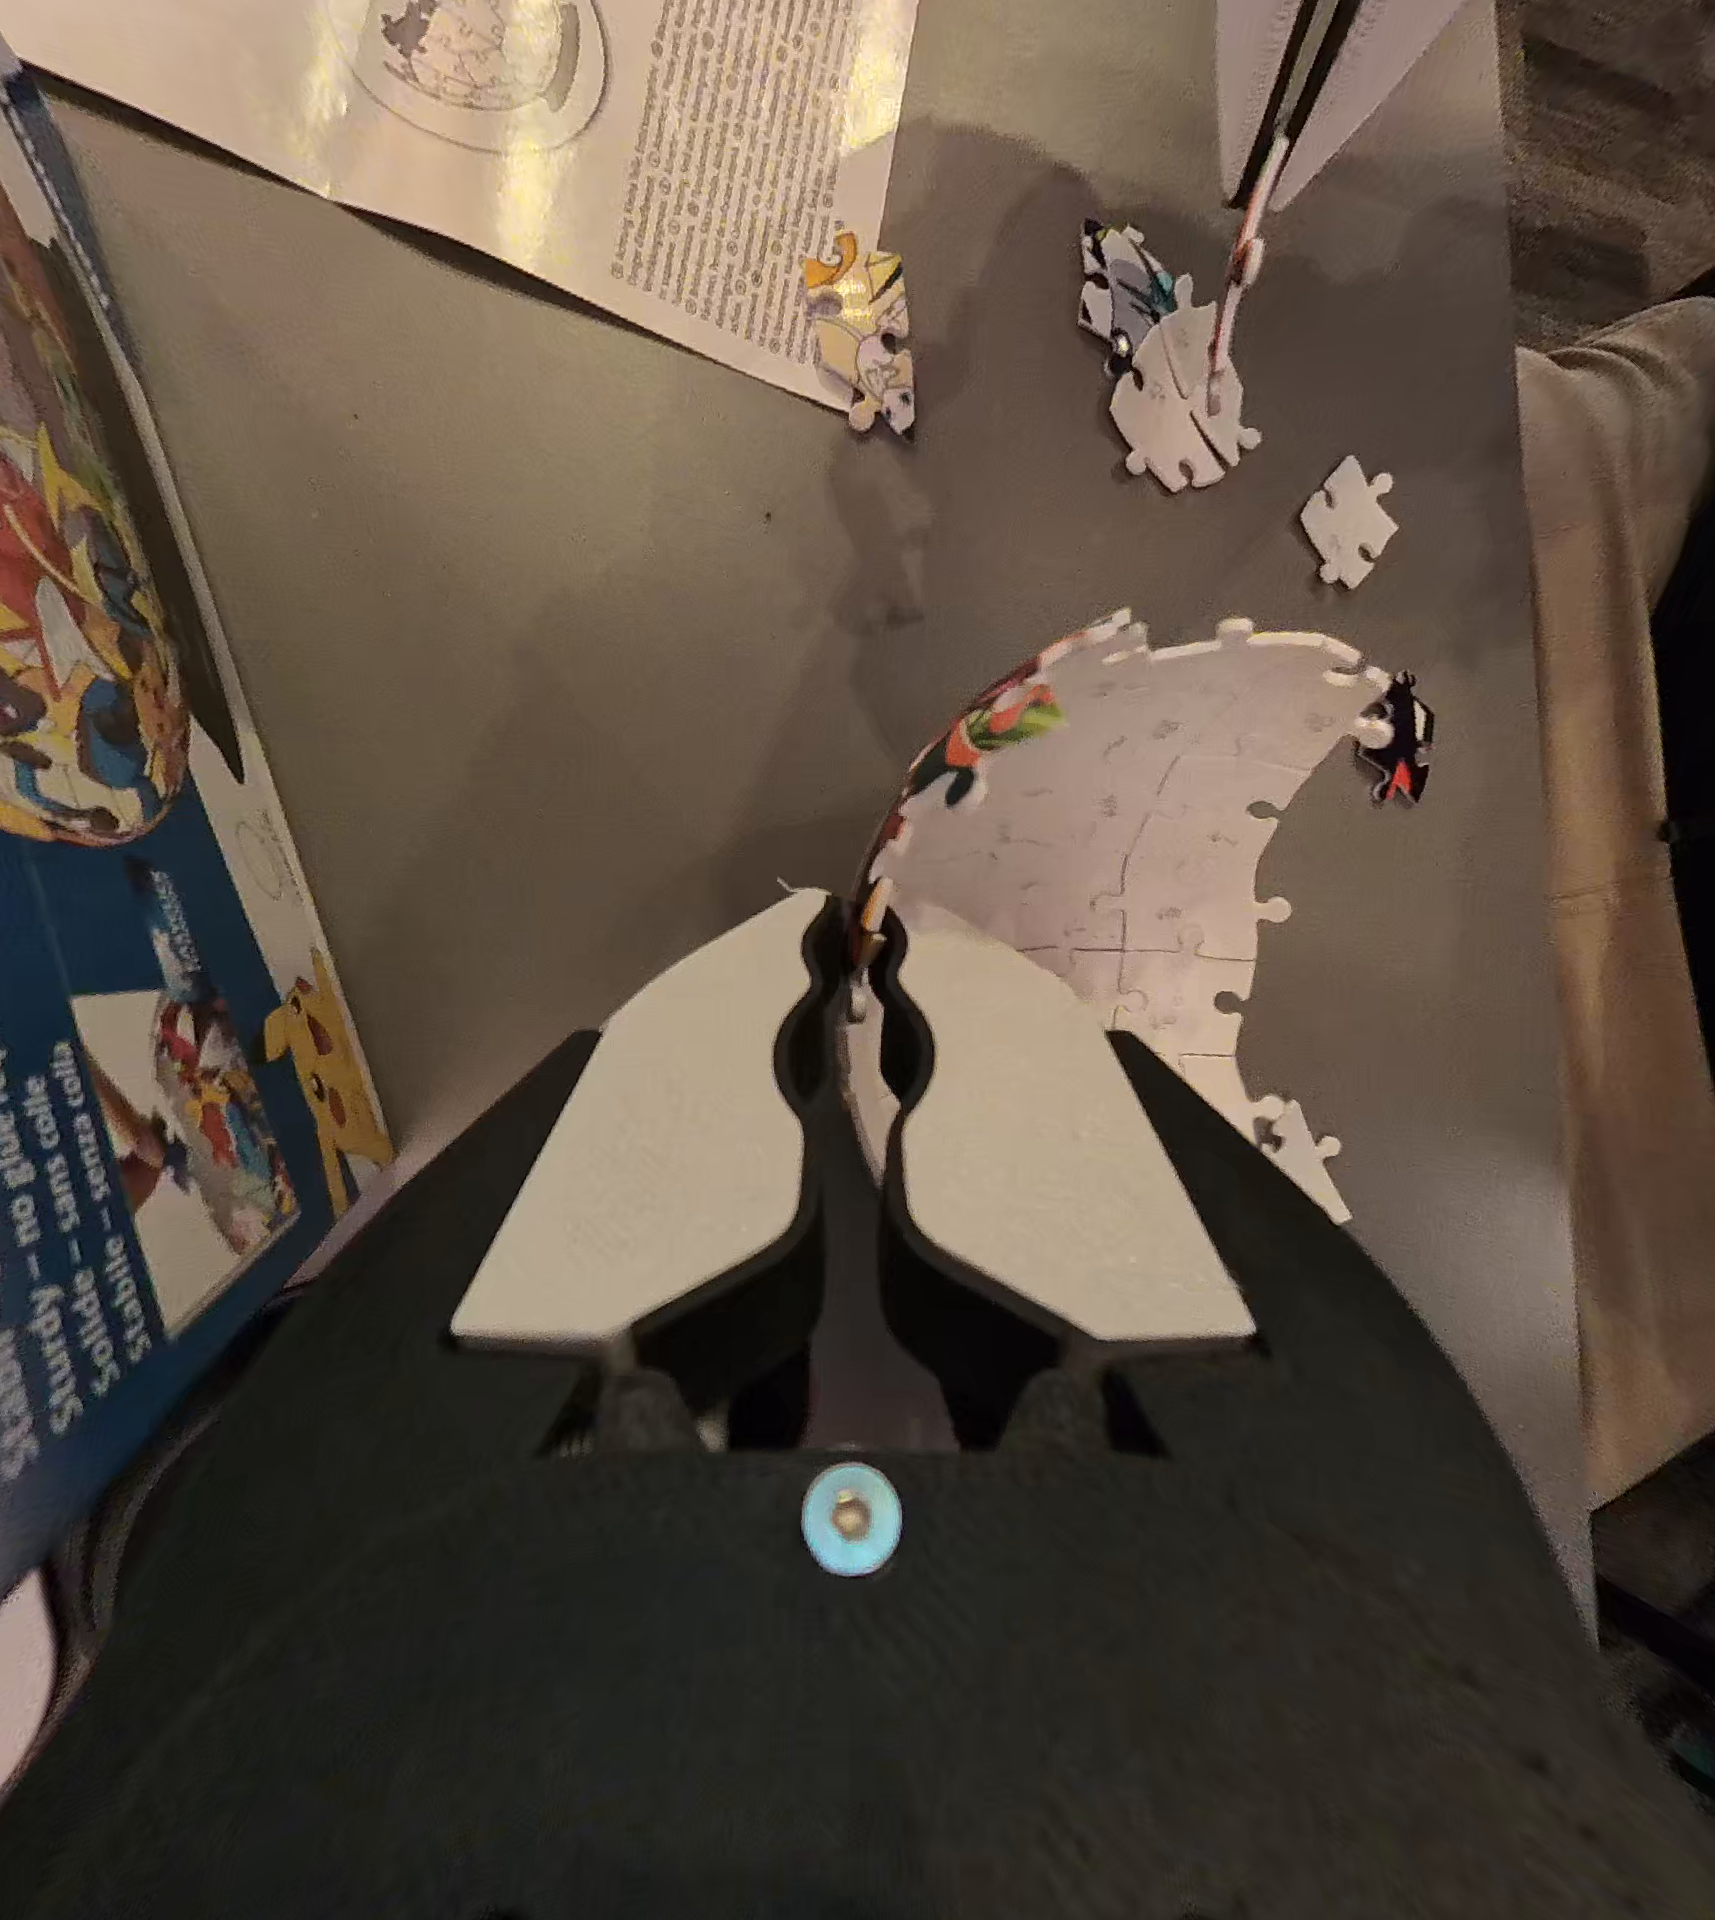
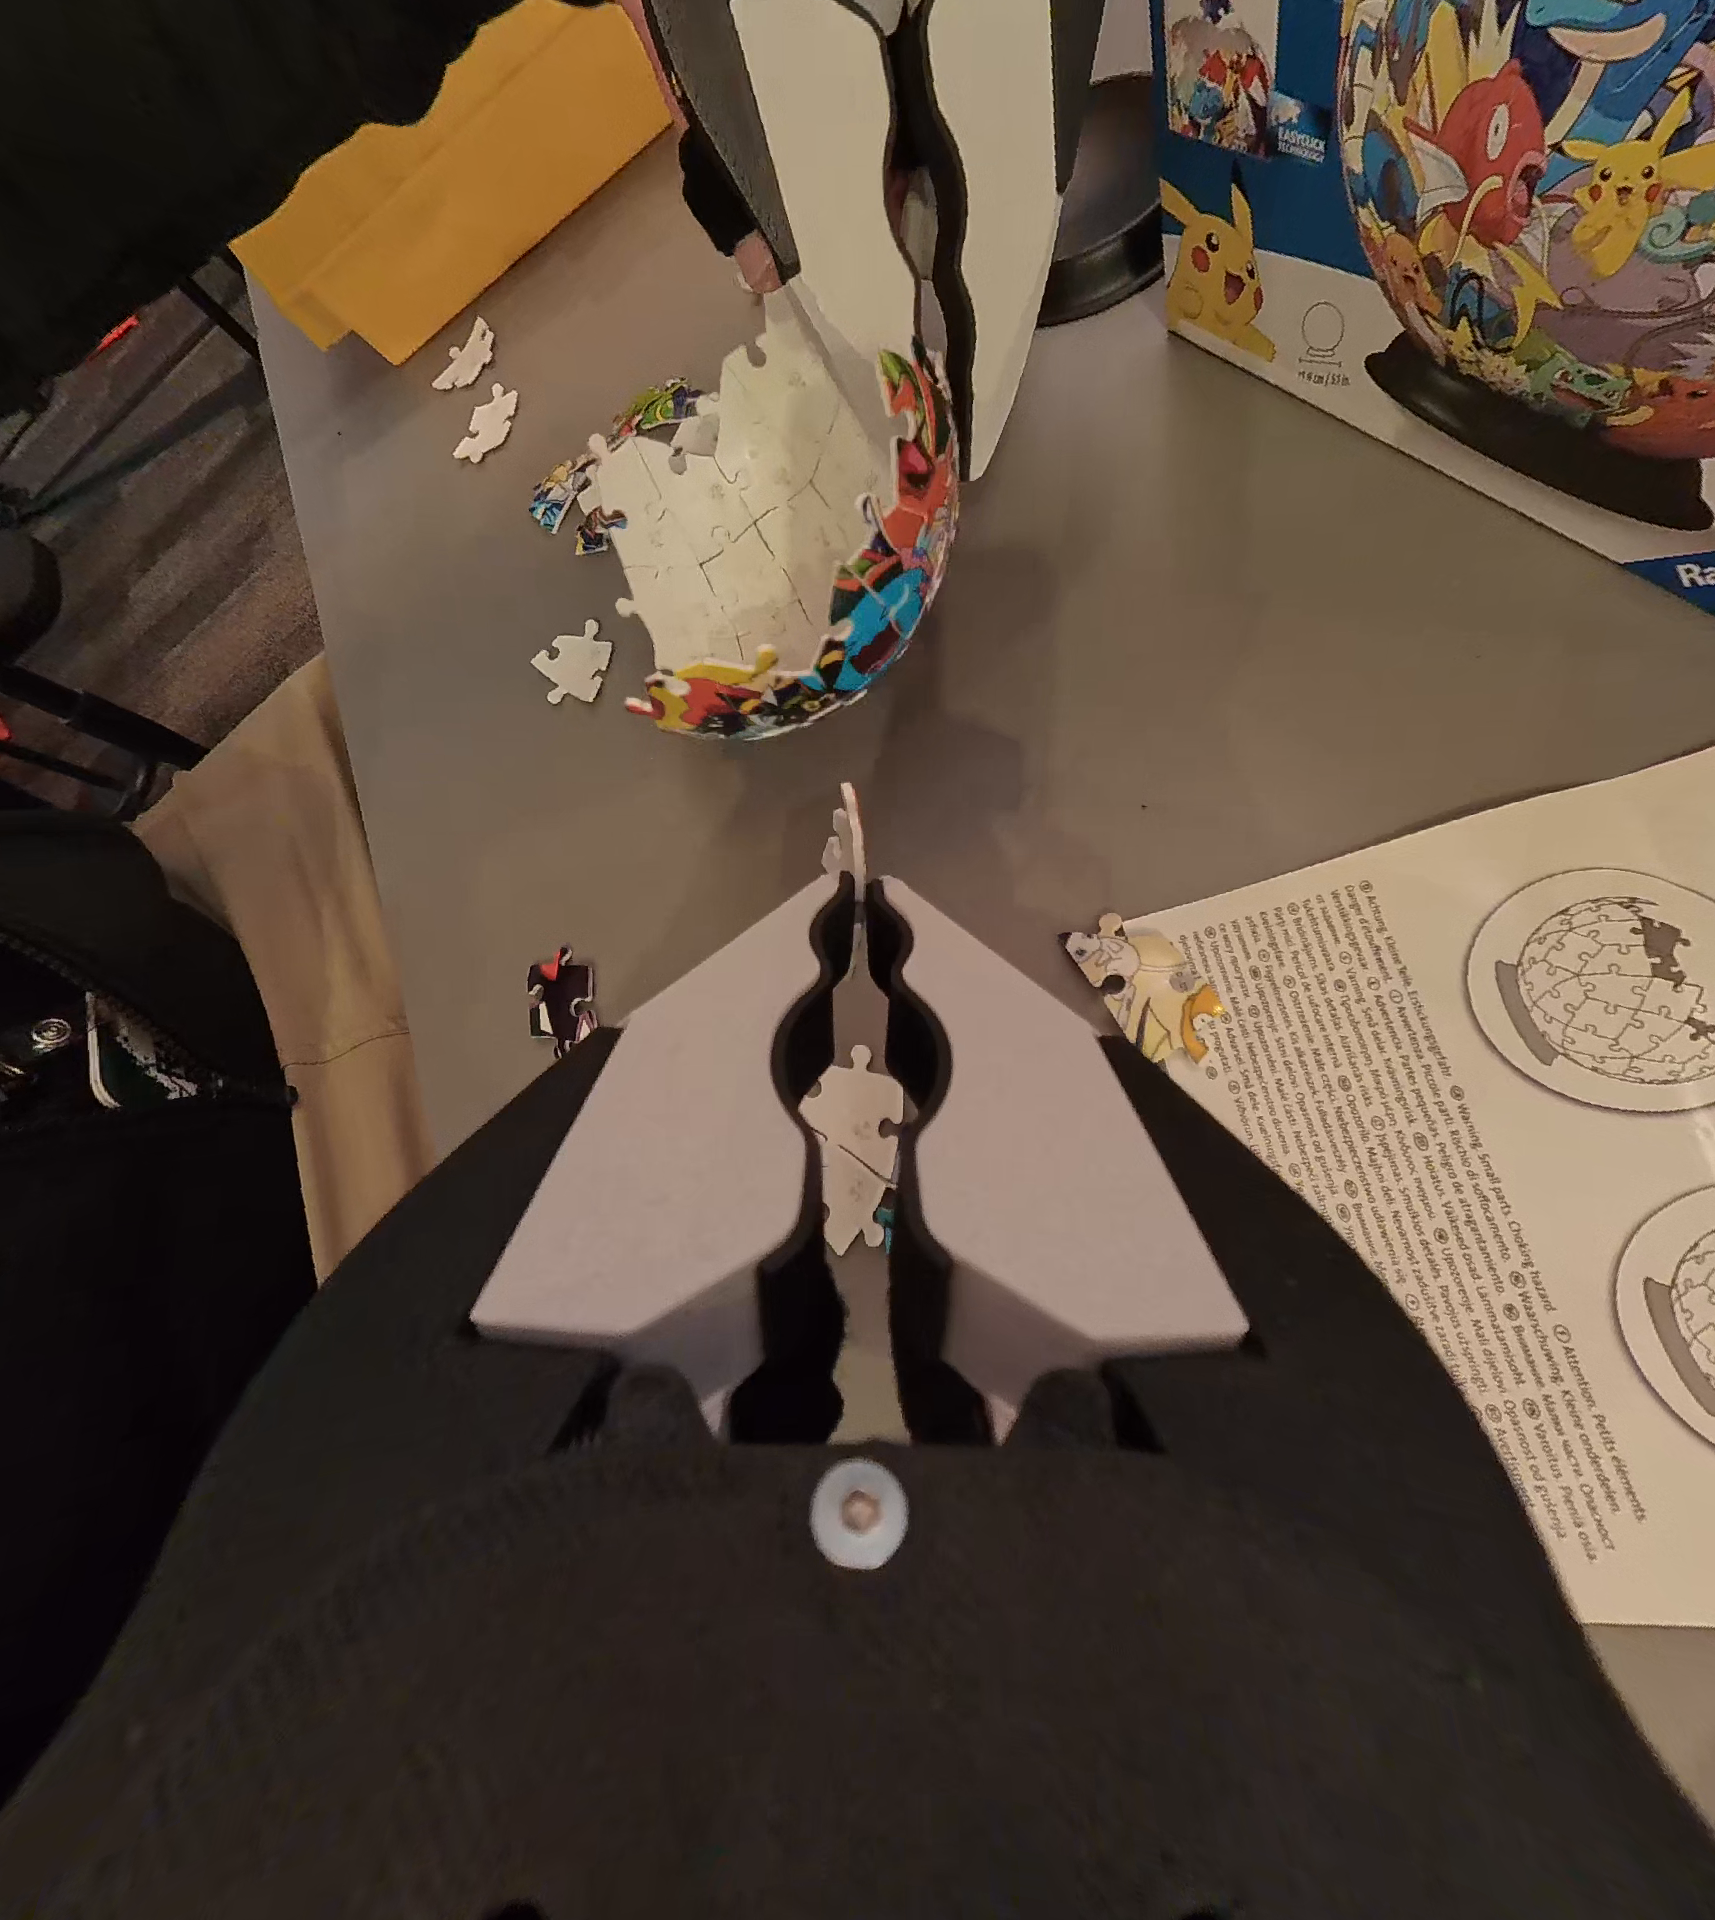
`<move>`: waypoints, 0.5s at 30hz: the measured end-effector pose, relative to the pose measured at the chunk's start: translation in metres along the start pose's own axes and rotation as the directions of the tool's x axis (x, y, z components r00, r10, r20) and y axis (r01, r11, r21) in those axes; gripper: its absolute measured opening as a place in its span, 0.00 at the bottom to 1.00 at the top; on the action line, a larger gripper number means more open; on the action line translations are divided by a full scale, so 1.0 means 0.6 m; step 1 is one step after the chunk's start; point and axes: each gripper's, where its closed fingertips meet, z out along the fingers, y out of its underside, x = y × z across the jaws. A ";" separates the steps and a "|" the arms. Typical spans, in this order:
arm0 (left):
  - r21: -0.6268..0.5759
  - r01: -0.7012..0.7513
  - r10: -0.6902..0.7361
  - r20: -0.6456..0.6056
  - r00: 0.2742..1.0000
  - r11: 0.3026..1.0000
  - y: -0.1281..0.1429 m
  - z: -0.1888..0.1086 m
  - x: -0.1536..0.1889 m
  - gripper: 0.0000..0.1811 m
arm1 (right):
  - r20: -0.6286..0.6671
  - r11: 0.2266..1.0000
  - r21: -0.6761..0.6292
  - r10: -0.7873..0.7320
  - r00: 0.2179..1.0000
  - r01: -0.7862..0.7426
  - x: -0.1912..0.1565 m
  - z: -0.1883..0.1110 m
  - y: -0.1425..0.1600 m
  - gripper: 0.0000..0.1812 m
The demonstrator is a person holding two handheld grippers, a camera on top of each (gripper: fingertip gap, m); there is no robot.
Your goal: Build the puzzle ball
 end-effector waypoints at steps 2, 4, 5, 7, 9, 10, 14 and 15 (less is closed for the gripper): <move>0.002 -0.004 0.004 0.012 1.000 1.000 0.001 0.002 -0.003 0.02 | -0.001 1.000 0.000 0.001 1.000 -0.001 0.001 0.000 0.001 0.00; 0.000 -0.005 0.005 0.006 1.000 1.000 0.003 0.003 -0.001 0.02 | -0.001 1.000 -0.001 0.001 1.000 -0.001 0.001 0.000 0.001 0.00; -0.007 -0.001 0.001 0.001 1.000 1.000 0.003 0.004 0.000 0.02 | -0.002 1.000 -0.003 -0.001 1.000 0.001 0.001 0.000 0.001 0.00; -0.049 -0.003 0.003 0.002 1.000 0.999 0.007 0.005 0.002 0.02 | -0.008 1.000 -0.005 -0.005 1.000 0.005 0.001 -0.001 0.000 0.00; -0.102 -0.006 0.008 0.025 1.000 0.995 0.008 0.005 0.000 0.02 | -0.009 1.000 -0.006 -0.008 1.000 0.008 0.000 -0.001 -0.002 0.00; -0.137 -0.005 0.010 0.033 0.999 0.991 0.008 0.005 0.001 0.02 | -0.009 1.000 -0.007 -0.010 1.000 0.010 0.000 0.000 -0.004 0.00; -0.313 0.003 -0.013 -0.031 0.999 0.950 0.012 0.014 0.027 0.02 | -0.023 0.999 -0.028 -0.024 0.999 0.023 -0.001 0.002 -0.011 0.00; -0.358 0.006 -0.019 -0.033 0.999 0.934 0.013 0.018 0.028 0.02 | -0.025 0.999 -0.034 -0.029 0.999 0.028 -0.001 0.003 -0.014 0.00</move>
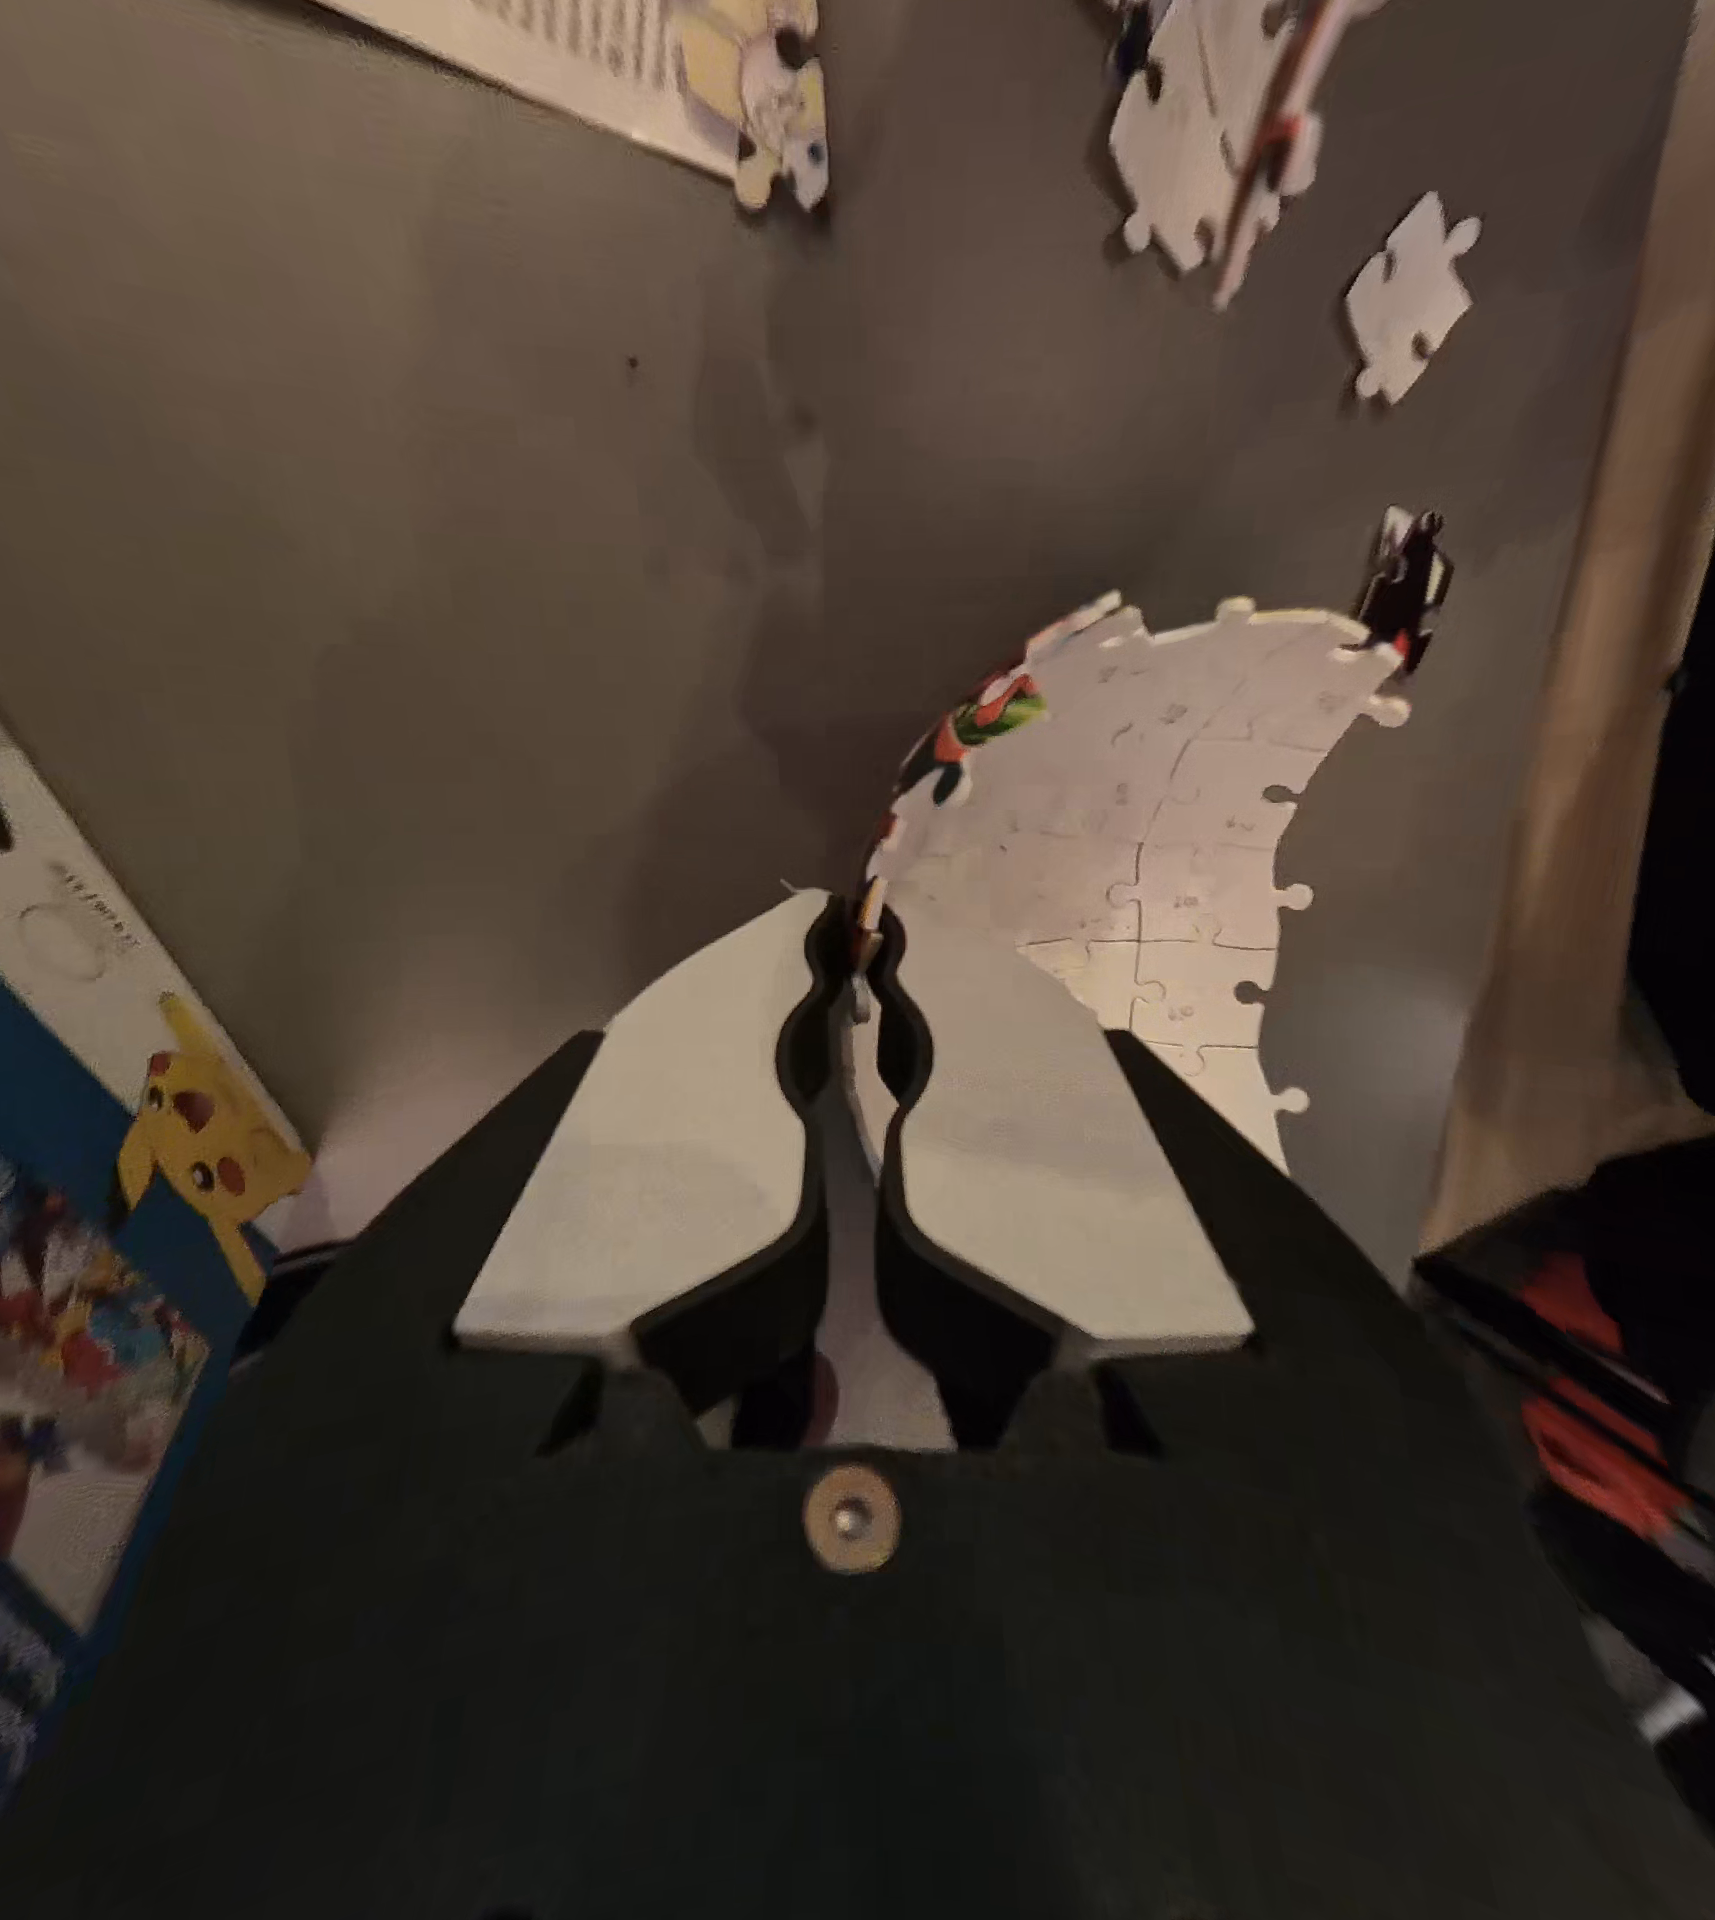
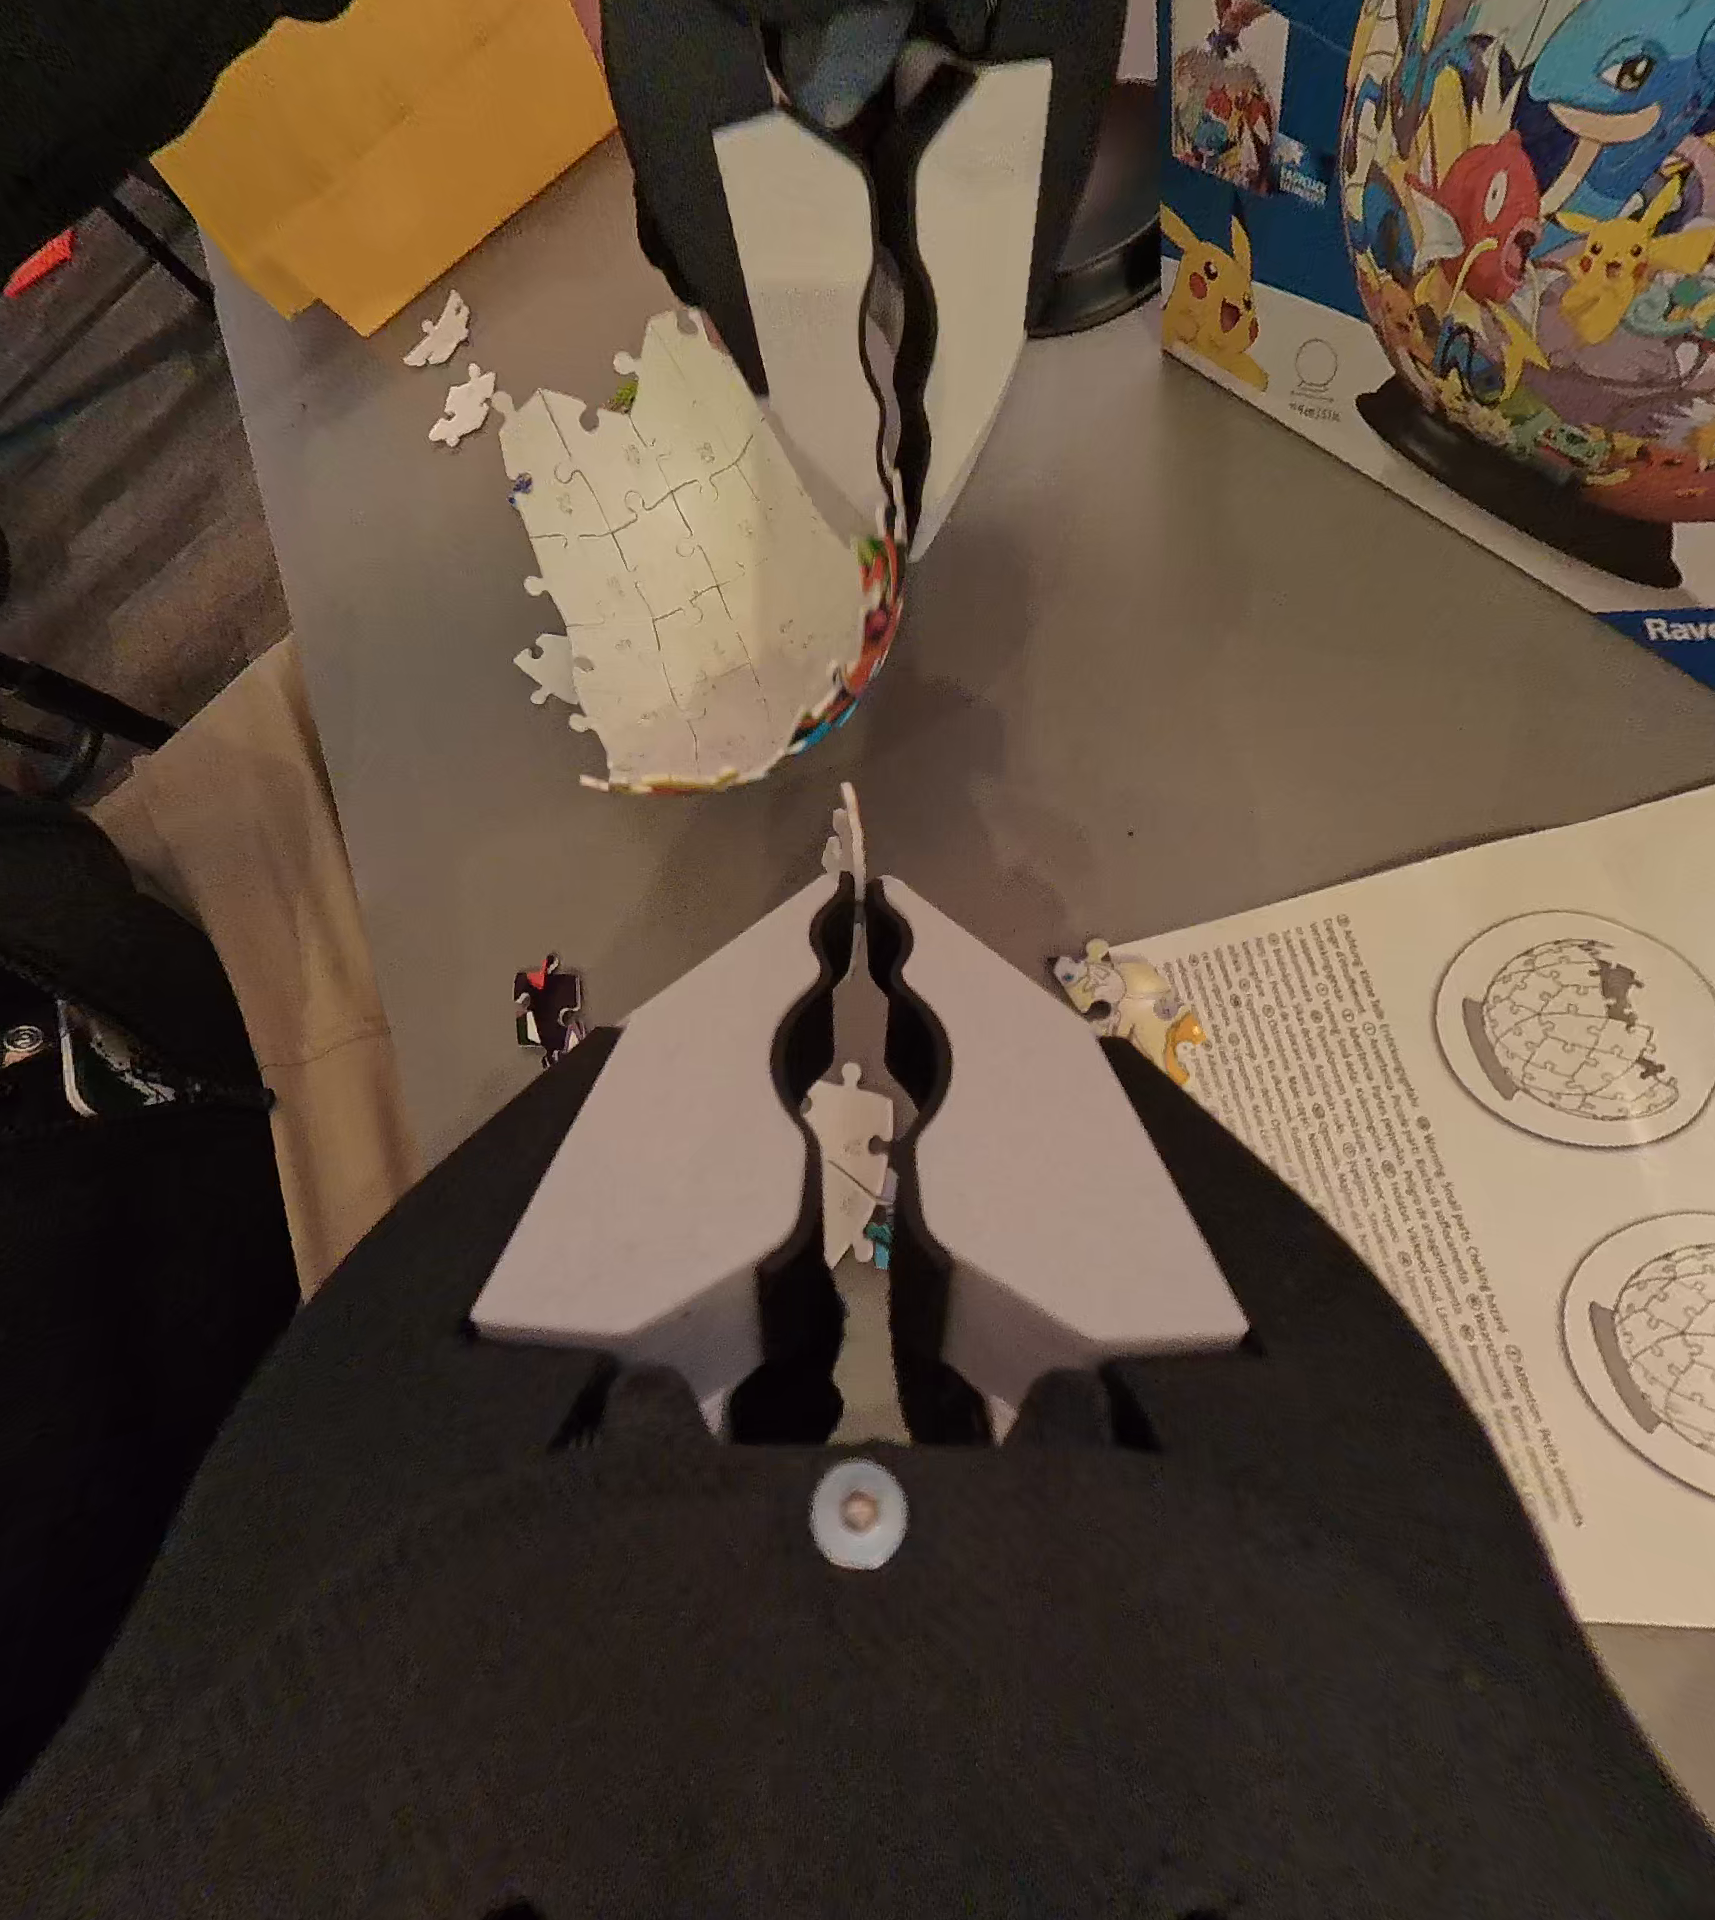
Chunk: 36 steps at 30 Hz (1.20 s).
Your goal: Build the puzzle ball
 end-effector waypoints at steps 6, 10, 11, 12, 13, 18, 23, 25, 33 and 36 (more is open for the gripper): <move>-0.240 0.059 -0.080 -0.082 0.993 0.969 0.002 0.033 0.008 0.02 | -0.015 0.994 -0.105 -0.033 0.999 0.031 0.004 0.017 0.010 0.00; -0.324 0.055 -0.097 -0.116 0.989 0.944 -0.006 0.044 0.011 0.02 | -0.030 0.976 -0.211 -0.057 0.998 0.050 0.009 0.037 0.038 0.00; -0.348 0.054 -0.101 -0.120 0.988 0.936 -0.007 0.045 0.011 0.03 | -0.046 0.968 -0.244 -0.070 0.996 0.057 0.014 0.042 0.047 0.00; -0.368 0.050 -0.101 -0.122 0.987 0.928 -0.008 0.046 0.011 0.03 | -0.059 0.960 -0.272 -0.083 0.995 0.064 0.019 0.045 0.053 0.00; -0.389 0.050 -0.105 -0.123 0.987 0.920 -0.010 0.047 0.011 0.03 | -0.063 0.955 -0.289 -0.094 0.994 0.072 0.021 0.049 0.057 0.00; -0.491 0.054 -0.126 -0.115 0.985 0.870 -0.015 0.051 0.010 0.03 | -0.083 0.923 -0.366 -0.161 0.984 0.120 0.023 0.061 0.065 0.00; -0.561 0.049 -0.121 -0.092 0.988 0.826 -0.025 0.054 0.010 0.03 | -0.084 0.908 -0.395 -0.191 0.978 0.143 0.018 0.067 0.068 0.00; -0.583 0.060 -0.128 -0.075 0.989 0.810 -0.028 0.054 0.008 0.04 | -0.093 0.907 -0.393 -0.200 0.975 0.149 0.019 0.068 0.066 0.00; -0.635 0.085 -0.138 -0.034 0.990 0.768 -0.033 0.058 0.006 0.04 | -0.134 0.910 -0.388 -0.214 0.968 0.148 0.026 0.068 0.071 0.01; -0.644 0.101 -0.146 -0.017 0.989 0.758 -0.035 0.058 0.005 0.04 | -0.114 0.915 -0.375 -0.201 0.973 0.145 0.017 0.068 0.070 0.00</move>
